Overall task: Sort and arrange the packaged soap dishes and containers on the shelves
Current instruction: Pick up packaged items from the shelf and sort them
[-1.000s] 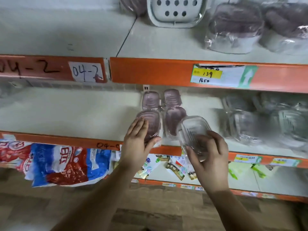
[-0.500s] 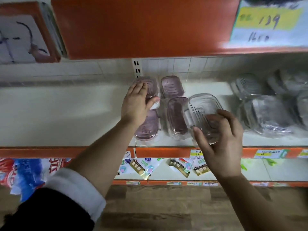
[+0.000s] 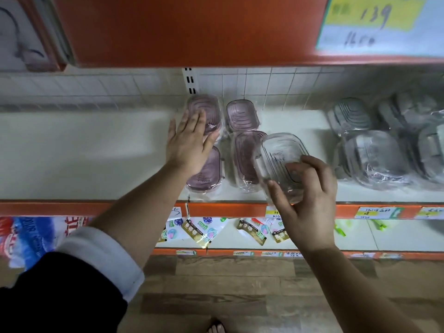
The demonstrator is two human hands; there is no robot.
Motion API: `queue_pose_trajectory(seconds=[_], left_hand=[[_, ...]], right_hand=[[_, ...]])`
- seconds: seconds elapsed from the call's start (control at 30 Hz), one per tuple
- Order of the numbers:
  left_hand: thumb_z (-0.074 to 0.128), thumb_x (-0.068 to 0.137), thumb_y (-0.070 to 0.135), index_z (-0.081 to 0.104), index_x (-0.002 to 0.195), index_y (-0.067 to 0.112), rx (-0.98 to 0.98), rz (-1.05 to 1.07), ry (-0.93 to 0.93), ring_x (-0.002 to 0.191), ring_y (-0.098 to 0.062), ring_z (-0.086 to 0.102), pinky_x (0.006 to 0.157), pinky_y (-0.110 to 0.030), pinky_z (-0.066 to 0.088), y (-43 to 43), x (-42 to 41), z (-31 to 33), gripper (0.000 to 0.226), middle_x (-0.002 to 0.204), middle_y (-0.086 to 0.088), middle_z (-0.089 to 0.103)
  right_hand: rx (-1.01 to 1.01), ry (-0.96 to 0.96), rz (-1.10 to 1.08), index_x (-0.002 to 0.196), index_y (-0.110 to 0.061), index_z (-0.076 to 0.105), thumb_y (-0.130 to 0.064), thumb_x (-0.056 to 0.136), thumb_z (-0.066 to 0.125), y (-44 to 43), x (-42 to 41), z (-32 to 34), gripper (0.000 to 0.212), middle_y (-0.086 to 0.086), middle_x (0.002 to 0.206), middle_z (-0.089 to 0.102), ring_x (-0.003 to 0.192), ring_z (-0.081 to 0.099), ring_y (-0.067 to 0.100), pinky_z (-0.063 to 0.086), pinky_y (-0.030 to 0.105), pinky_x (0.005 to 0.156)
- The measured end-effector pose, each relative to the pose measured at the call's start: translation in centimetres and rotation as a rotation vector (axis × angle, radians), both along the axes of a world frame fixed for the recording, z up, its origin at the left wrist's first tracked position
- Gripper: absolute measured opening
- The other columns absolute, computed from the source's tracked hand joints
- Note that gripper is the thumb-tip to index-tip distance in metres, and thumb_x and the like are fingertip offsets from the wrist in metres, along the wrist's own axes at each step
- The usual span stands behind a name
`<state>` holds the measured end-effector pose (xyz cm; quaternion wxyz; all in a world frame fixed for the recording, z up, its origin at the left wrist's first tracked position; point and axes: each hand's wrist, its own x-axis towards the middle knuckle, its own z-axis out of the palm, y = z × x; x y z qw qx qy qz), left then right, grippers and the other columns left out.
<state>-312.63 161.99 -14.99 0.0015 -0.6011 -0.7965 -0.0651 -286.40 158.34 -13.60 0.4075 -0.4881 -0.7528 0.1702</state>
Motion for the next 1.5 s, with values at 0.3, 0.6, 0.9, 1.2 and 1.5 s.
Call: queue_pose_trajectory(seconds=[0.3, 0.6, 0.9, 1.2, 1.5], left_hand=[[0.021, 0.096, 0.046, 0.057, 0.131, 0.008, 0.069, 0.038, 0.049, 0.116, -0.034, 0.054, 0.104, -0.046, 0.032, -10.9, 0.3, 1.7, 0.062, 0.128, -0.015, 0.058], [0.015, 0.094, 0.045, 0.058, 0.128, 0.01, 0.02, 0.125, 0.065, 0.11, -0.033, 0.055, 0.094, -0.042, 0.033, -19.1, -7.1, 0.8, 0.065, 0.123, -0.012, 0.059], [0.018, 0.096, 0.045, 0.057, 0.132, 0.011, -0.021, 0.056, 0.031, 0.126, -0.03, 0.049, 0.102, -0.044, 0.033, -22.5, -20.4, -2.2, 0.063, 0.135, -0.01, 0.057], [0.02, 0.098, 0.045, 0.051, 0.137, 0.02, -0.023, 0.057, -0.007, 0.129, -0.022, 0.041, 0.099, -0.042, 0.031, -22.2, -26.1, -6.3, 0.056, 0.136, -0.001, 0.05], [0.023, 0.095, 0.038, 0.058, 0.131, 0.02, -0.006, 0.077, 0.003, 0.124, -0.024, 0.049, 0.092, -0.04, 0.038, -22.4, -25.9, -6.7, 0.053, 0.13, -0.001, 0.057]], right_hand=[[-0.044, 0.002, 0.118, 0.107, -0.002, 0.065, -0.029, 0.08, 0.077, -3.6, -0.7, 2.3, 0.04, 0.016, 0.124, 0.052, 0.115, 0.05, 0.037, 0.046, 0.054, 0.093], [0.022, -0.042, 0.234, 0.104, 0.0, 0.065, -0.027, 0.081, 0.078, -7.9, -8.5, 2.0, 0.038, 0.02, 0.12, 0.054, 0.109, 0.055, 0.04, 0.047, 0.054, 0.091], [0.009, -0.145, 0.183, 0.101, -0.003, 0.066, -0.031, 0.081, 0.077, -11.6, -23.4, -2.0, 0.037, 0.018, 0.118, 0.057, 0.108, 0.053, 0.042, 0.04, 0.043, 0.097], [-0.008, -0.223, 0.064, 0.104, -0.007, 0.067, -0.036, 0.082, 0.072, -8.2, -32.5, -5.0, 0.037, 0.016, 0.122, 0.058, 0.108, 0.051, 0.042, 0.035, 0.037, 0.095], [-0.09, -0.381, 0.037, 0.109, -0.016, 0.065, -0.055, 0.083, 0.063, -1.8, -38.7, -3.1, 0.047, 0.008, 0.122, 0.052, 0.11, 0.046, 0.036, 0.036, 0.035, 0.094]])
